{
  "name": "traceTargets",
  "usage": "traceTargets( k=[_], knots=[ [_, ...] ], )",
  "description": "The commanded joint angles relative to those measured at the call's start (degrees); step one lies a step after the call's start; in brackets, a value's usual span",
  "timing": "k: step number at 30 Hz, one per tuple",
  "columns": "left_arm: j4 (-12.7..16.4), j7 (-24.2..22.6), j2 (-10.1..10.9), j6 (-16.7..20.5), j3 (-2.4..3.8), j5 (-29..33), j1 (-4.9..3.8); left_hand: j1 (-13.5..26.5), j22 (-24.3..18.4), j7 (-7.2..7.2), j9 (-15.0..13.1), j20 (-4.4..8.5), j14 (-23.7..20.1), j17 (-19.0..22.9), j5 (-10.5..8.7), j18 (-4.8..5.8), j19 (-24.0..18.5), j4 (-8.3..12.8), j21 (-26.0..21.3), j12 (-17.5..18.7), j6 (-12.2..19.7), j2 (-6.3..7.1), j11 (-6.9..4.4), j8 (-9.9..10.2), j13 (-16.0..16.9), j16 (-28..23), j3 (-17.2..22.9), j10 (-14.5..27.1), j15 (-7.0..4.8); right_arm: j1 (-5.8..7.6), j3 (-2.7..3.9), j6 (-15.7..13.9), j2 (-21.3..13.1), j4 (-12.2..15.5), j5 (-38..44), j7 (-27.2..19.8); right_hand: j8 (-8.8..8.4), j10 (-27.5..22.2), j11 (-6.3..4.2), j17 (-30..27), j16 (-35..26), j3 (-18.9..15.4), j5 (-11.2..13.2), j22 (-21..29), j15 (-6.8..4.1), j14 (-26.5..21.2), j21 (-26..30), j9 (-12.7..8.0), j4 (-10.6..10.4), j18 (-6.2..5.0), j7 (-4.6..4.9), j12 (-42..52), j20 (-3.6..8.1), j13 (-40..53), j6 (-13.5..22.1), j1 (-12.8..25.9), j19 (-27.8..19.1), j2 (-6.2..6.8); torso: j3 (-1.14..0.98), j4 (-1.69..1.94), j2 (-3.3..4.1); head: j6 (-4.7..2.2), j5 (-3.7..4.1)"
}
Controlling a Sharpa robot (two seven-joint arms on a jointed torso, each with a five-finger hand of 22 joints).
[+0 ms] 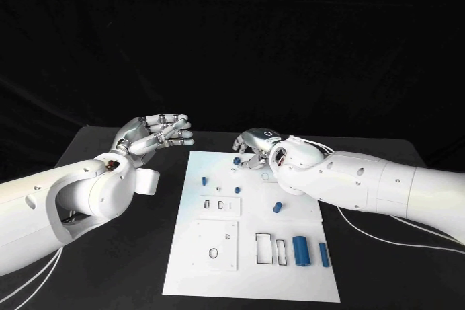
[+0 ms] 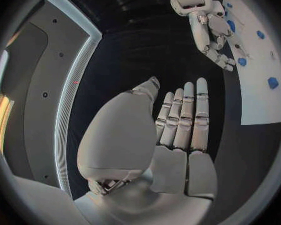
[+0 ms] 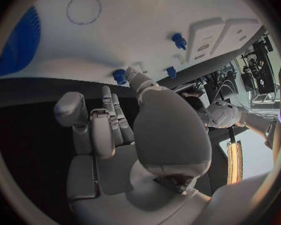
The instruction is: Assemble the parts on the task board
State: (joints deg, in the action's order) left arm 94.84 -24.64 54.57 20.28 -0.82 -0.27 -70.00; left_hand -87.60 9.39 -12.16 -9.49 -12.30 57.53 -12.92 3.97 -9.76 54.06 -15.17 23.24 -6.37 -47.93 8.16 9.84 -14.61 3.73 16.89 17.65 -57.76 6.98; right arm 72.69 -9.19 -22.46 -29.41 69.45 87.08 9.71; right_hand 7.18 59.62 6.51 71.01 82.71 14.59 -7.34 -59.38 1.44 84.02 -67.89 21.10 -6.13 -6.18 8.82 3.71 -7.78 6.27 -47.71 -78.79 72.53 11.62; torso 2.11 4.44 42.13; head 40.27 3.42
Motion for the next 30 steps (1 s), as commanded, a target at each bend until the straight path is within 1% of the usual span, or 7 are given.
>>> traceTargets(
  k=[1, 9, 14, 15, 16, 19, 30],
  knots=[
    [-0.06, -0.30, 0.01, -0.92, 0.06, -0.21, -0.10, -0.04, 0.02, -0.94, 0.07, -0.07, -0.25, -0.06, -0.39, -0.57, 0.29, 0.02, 0.33, 0.37, -0.20, 0.51, 0.20, 0.19, -0.03, -0.18, 0.46, -0.33, 0.16, 0.01, -0.02, -2.17, -1.90, 2.07, 0.29, -0.53, 0.06, 0.35, -0.17, 0.17, 0.08, -1.35, -0.29, -0.26, 0.29, 2.00, 0.10, -0.01, -0.49, -0.40, 0.23, 0.13, 0.07, 0.17, -0.79, -1.03, 0.27, -0.19, -0.05, -0.23, -0.11, -0.13, -0.11],
    [-0.68, -0.31, 0.06, -0.95, 0.04, -0.21, -0.10, -0.04, 0.02, -0.94, 0.07, -0.07, -0.25, -0.06, -0.39, -0.57, 0.29, 0.02, 0.33, 0.37, -0.20, 0.51, 0.20, 0.19, -0.03, -0.18, 0.46, -0.33, 0.16, 0.96, 0.37, -7.05, -12.06, 10.81, -4.67, -0.67, 2.13, 8.98, -0.87, 3.81, 2.00, 1.02, -0.28, -5.58, -0.28, 2.98, -3.55, 0.25, -2.51, 0.66, 1.12, 2.00, 0.62, 1.47, -6.90, -2.83, 3.54, -0.27, -0.34, -1.05, -0.40, -0.54, -0.21],
    [-0.99, -0.34, -0.08, -1.09, 0.04, -0.21, -0.09, -0.04, 0.02, -0.94, 0.07, -0.07, -0.25, -0.06, -0.39, -0.57, 0.29, 0.02, 0.33, 0.37, -0.20, 0.51, 0.20, 0.19, -0.03, -0.18, 0.46, -0.33, 0.16, 1.73, 0.54, -5.99, -17.73, 14.84, -8.77, 0.55, 2.24, 19.91, -3.51, 5.85, 2.93, 1.66, -0.02, -7.93, -2.31, 3.41, -5.16, 0.04, -4.25, 1.02, -0.86, 7.58, 2.15, 5.26, -7.39, -1.70, 4.67, 2.30, -0.48, -1.40, -0.52, -0.71, 0.10],
    [-1.03, -0.34, -0.11, -1.13, 0.04, -0.21, -0.09, -0.05, 0.01, -0.94, 0.09, -0.08, -0.25, -0.12, -0.40, -0.57, 0.23, 0.08, 0.35, 0.52, -0.22, 0.54, 0.21, 0.24, -0.03, -0.30, 0.55, -0.40, 0.16, 1.81, 0.56, -5.19, -18.46, 15.27, -9.32, 0.99, 2.06, 23.94, -4.20, 7.01, 3.41, -0.07, -0.02, -10.08, -2.99, 3.67, -6.76, 0.04, -4.52, 1.50, -1.44, 12.48, 2.88, 9.06, -6.06, -1.11, 5.88, 3.35, -0.52, -1.48, -0.54, -0.70, 0.15],
    [-1.10, -0.35, -0.17, -1.21, 0.04, -0.21, -0.09, -0.05, 0.01, -0.94, 0.09, -0.08, -0.25, -0.12, -0.40, -0.57, 0.23, 0.08, 0.35, 0.52, -0.22, 0.54, 0.21, 0.24, -0.03, -0.30, 0.55, -0.40, 0.16, 1.94, 0.57, -3.70, -19.57, 15.69, -10.70, 1.74, 2.80, 26.92, -4.64, 8.13, 3.87, -2.46, -0.10, -17.47, -3.36, 3.92, -12.43, 0.52, -5.52, 3.15, -1.75, 39.52, 3.39, 35.64, -5.43, -0.09, 10.14, 3.40, -0.57, -1.57, -0.52, -0.75, 0.17],
    [-1.17, -0.35, -0.26, -1.34, 0.03, -0.21, -0.09, -0.05, 0.01, -0.94, 0.09, -0.08, -0.25, -0.12, -0.40, -0.57, 0.23, 0.08, 0.35, 0.52, -0.22, 0.54, 0.21, 0.24, -0.03, -0.30, 0.55, -0.40, 0.16, 2.02, 0.57, -1.52, -20.52, 15.43, -12.93, 2.47, 7.08, 24.97, -3.55, 12.98, 5.66, -9.14, -0.31, -20.52, -2.19, 4.78, -14.56, 2.78, -9.85, 3.65, -0.86, 73.70, 2.83, 70.82, -2.04, -2.32, 11.29, 1.29, -0.70, -1.73, -0.51, -0.73, 0.22],
    [-1.23, -0.32, -0.39, -1.60, 0.03, -0.21, -0.08, -0.03, 0.01, -0.91, 0.09, -0.09, -0.25, -0.15, -0.41, -0.57, 0.21, 0.10, 0.37, 0.57, -0.25, 0.57, 0.20, 0.25, -0.02, -0.35, 0.57, -0.46, 0.17, 1.20, 0.45, 1.29, -19.05, 11.88, -16.41, 2.03, 10.33, 28.19, -2.68, 15.11, 6.34, -10.92, -0.36, -21.90, -1.66, 5.18, -15.36, 3.67, -10.32, 3.92, -0.19, 82.94, 1.92, 80.31, 0.39, -3.11, 11.87, 0.81, -0.56, -1.34, -0.37, -0.47, 0.39]
  ],
)
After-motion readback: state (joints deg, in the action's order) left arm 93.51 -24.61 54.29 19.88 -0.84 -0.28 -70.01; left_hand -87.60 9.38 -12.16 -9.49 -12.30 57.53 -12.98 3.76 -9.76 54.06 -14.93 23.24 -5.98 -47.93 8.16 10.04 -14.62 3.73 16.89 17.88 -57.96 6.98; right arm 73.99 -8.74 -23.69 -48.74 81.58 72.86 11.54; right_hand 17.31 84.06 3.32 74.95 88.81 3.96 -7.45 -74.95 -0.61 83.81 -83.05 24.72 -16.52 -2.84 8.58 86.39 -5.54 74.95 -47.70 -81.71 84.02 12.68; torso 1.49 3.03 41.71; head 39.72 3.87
